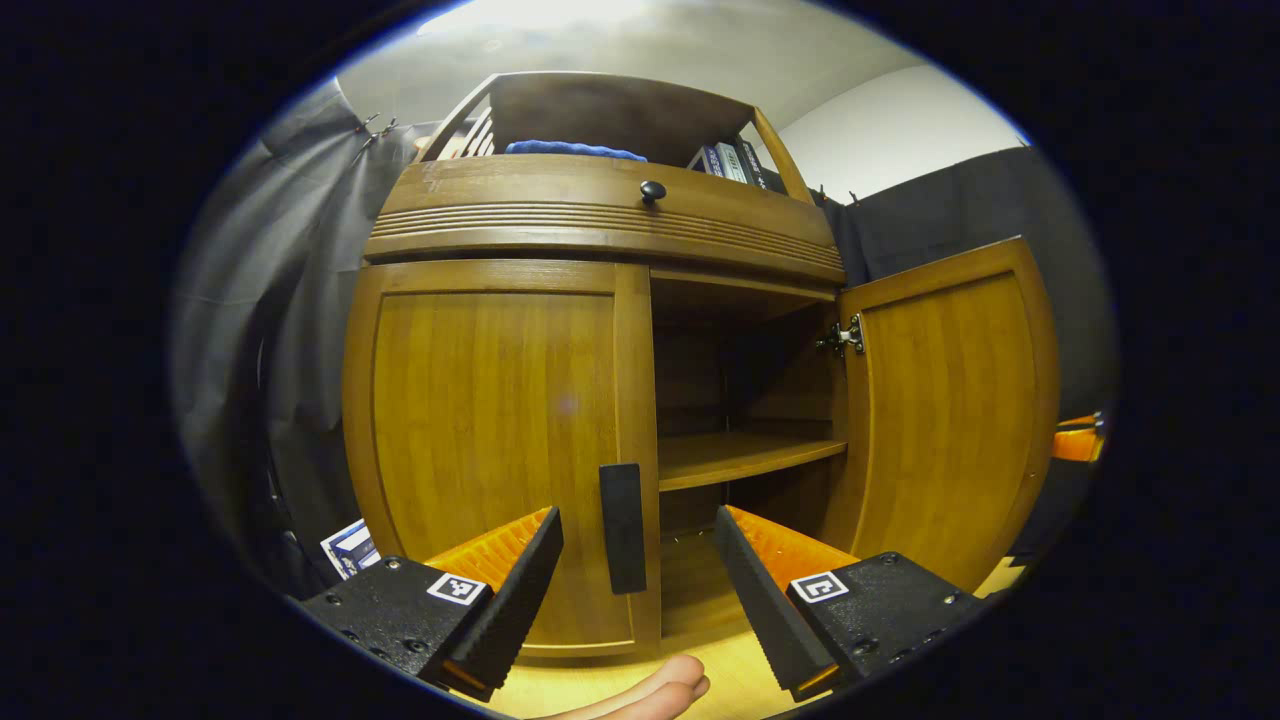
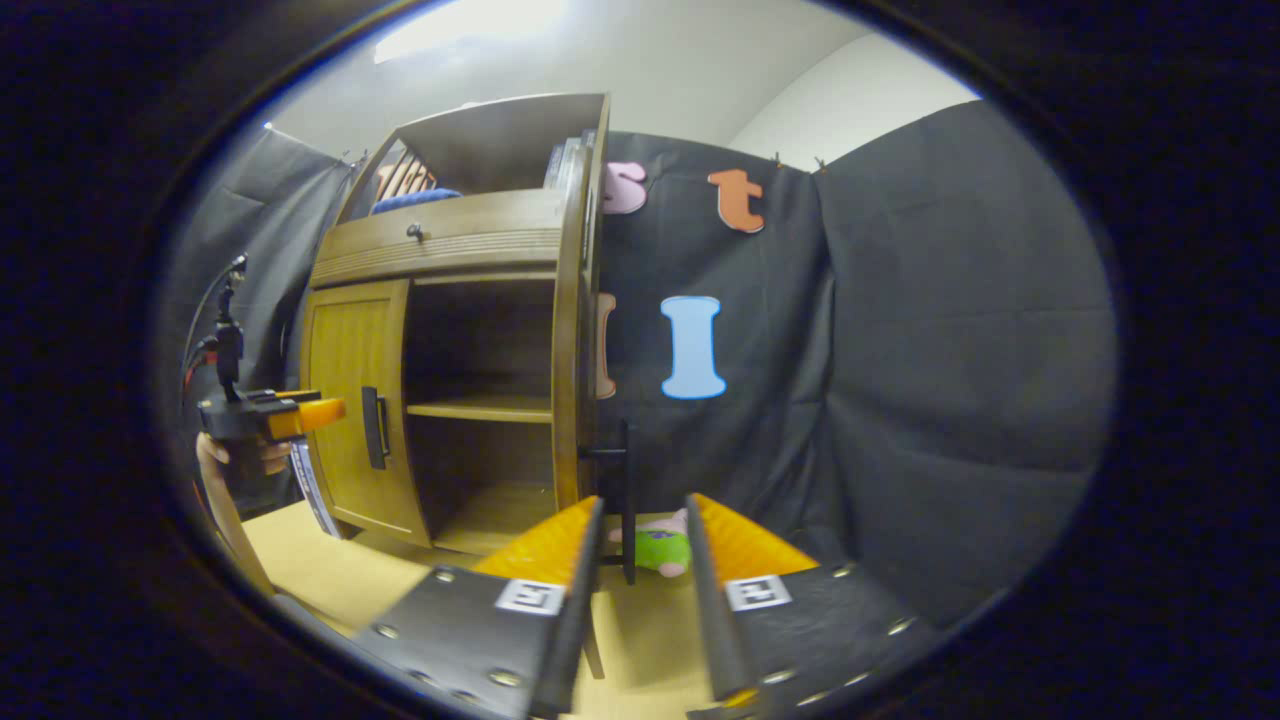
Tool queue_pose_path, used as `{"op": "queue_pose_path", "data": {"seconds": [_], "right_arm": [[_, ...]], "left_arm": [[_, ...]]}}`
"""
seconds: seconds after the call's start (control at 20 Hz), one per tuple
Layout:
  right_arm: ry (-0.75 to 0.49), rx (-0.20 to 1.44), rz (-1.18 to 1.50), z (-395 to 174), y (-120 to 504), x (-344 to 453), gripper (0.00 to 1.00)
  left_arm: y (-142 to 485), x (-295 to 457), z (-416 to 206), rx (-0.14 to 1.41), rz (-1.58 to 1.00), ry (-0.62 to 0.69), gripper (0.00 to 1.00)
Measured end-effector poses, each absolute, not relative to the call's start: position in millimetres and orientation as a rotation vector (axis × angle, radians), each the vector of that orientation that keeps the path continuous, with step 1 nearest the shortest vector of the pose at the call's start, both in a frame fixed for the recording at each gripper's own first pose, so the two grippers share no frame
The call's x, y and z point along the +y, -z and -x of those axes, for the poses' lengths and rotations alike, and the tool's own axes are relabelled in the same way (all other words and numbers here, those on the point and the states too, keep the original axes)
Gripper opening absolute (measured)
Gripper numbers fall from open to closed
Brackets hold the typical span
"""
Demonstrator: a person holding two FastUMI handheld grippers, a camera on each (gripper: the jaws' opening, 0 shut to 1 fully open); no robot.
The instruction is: Open the right door of the double-door shoe cabinet with the right hand, and open the left door with the left hand.
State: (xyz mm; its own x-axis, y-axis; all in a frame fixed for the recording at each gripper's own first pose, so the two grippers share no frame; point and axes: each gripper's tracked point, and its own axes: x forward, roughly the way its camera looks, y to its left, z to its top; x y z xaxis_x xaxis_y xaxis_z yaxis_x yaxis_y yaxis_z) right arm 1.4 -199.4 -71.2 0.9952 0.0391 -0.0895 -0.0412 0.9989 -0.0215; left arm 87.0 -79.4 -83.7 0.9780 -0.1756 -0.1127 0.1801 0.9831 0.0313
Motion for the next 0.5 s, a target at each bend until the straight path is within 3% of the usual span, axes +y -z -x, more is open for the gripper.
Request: {"op": "queue_pose_path", "data": {"seconds": [0.15, 0.4, 0.5], "right_arm": [[-0.021, 0.047, 0.05, 17.4, 60.6, -188.5, 0.89], [-0.023, 0.019, 0.0, 37.8, 49.7, -161.2, 0.99], [-0.037, 0.009, -0.051, 40.9, 44.0, -151.6, 0.98]], "left_arm": [[107.6, -78.9, -114.3, 0.136, -0.026, 0.151, 0.95], [130.7, -79.6, -146.8, 0.136, 0.031, 0.148, 0.94], [131.9, -93.9, -156.1, 0.123, 0.04, 0.181, 0.84]]}}
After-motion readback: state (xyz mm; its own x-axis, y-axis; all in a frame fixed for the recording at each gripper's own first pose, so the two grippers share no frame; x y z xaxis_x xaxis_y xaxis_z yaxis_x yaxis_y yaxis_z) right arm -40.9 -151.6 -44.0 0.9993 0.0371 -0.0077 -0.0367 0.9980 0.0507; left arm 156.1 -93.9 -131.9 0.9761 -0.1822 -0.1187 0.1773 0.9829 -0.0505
